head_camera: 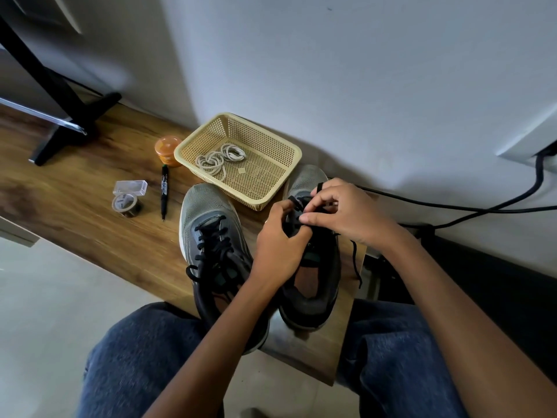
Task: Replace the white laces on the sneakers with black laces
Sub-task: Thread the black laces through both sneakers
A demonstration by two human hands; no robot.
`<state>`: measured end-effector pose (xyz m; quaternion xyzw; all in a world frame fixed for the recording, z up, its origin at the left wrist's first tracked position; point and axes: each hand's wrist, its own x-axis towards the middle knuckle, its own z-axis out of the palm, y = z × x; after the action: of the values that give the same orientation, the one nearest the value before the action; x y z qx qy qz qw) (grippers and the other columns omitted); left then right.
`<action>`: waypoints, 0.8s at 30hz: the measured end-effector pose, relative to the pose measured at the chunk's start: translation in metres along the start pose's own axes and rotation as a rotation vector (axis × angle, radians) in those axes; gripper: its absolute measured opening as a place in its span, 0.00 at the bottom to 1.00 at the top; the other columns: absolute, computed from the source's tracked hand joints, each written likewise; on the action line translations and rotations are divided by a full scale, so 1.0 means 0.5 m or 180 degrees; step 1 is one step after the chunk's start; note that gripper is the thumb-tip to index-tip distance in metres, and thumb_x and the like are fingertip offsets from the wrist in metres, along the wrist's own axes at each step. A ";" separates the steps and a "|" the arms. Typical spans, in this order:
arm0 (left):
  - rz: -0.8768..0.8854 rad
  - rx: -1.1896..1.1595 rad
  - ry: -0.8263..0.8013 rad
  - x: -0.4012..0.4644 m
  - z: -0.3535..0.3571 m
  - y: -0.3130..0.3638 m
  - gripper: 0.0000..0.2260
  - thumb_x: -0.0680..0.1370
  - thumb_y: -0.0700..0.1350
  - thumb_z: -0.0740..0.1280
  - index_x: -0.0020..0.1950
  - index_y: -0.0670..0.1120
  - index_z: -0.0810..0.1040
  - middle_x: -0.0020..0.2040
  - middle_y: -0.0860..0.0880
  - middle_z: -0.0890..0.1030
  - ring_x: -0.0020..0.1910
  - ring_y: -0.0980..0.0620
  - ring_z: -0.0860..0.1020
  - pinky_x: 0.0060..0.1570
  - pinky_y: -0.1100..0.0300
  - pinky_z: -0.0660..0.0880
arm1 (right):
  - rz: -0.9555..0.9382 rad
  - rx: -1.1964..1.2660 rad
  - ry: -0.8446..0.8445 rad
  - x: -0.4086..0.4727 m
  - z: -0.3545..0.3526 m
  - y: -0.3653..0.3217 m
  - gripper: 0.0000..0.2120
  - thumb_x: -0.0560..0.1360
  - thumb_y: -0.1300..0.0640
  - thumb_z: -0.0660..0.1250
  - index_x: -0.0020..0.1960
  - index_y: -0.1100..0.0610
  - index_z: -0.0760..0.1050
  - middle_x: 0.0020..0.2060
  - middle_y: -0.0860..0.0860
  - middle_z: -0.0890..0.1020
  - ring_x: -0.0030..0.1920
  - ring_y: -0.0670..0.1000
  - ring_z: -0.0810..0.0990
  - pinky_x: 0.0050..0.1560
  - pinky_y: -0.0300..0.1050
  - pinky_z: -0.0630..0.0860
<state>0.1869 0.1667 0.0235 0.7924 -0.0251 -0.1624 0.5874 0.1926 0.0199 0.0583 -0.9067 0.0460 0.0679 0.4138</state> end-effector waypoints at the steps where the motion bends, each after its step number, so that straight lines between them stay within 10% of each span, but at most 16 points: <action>1: -0.0002 0.0019 -0.0023 0.000 0.000 0.000 0.21 0.76 0.45 0.68 0.68 0.50 0.70 0.62 0.54 0.77 0.62 0.58 0.74 0.64 0.54 0.72 | 0.0009 -0.0209 0.0047 0.002 0.004 -0.004 0.07 0.68 0.50 0.76 0.42 0.52 0.83 0.51 0.49 0.75 0.52 0.45 0.75 0.52 0.38 0.71; 7: 0.0014 0.0220 -0.0024 -0.002 -0.001 -0.004 0.16 0.77 0.45 0.68 0.59 0.51 0.65 0.49 0.57 0.76 0.47 0.62 0.76 0.45 0.66 0.73 | -0.0020 -0.0848 0.0135 0.004 0.020 -0.024 0.05 0.72 0.57 0.72 0.41 0.58 0.81 0.48 0.50 0.73 0.47 0.49 0.73 0.41 0.36 0.68; 10: 0.0093 0.0331 -0.0019 -0.005 0.004 -0.005 0.17 0.78 0.46 0.67 0.61 0.50 0.62 0.47 0.64 0.70 0.42 0.68 0.73 0.38 0.75 0.71 | -0.0012 -0.1277 0.0047 -0.001 0.022 -0.027 0.06 0.76 0.53 0.68 0.45 0.55 0.79 0.55 0.50 0.70 0.59 0.51 0.67 0.53 0.42 0.64; 18: 0.0296 0.0783 -0.0133 -0.010 0.021 -0.010 0.19 0.82 0.47 0.60 0.72 0.47 0.63 0.63 0.45 0.76 0.61 0.46 0.75 0.53 0.54 0.71 | 0.0122 -0.1459 0.0165 -0.013 0.027 -0.034 0.06 0.80 0.51 0.59 0.44 0.47 0.71 0.56 0.45 0.62 0.63 0.49 0.57 0.50 0.44 0.49; 24: 0.0470 0.0400 -0.0744 -0.003 0.001 -0.015 0.27 0.80 0.48 0.65 0.76 0.49 0.59 0.67 0.57 0.70 0.67 0.61 0.69 0.57 0.75 0.64 | 0.0076 -0.1037 0.0683 -0.015 0.026 -0.032 0.07 0.79 0.52 0.62 0.42 0.48 0.71 0.53 0.42 0.61 0.55 0.42 0.55 0.46 0.41 0.49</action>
<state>0.1841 0.1690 0.0167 0.7993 -0.1617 -0.2080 0.5401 0.1863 0.0401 0.0630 -0.9631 0.0890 -0.0177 0.2534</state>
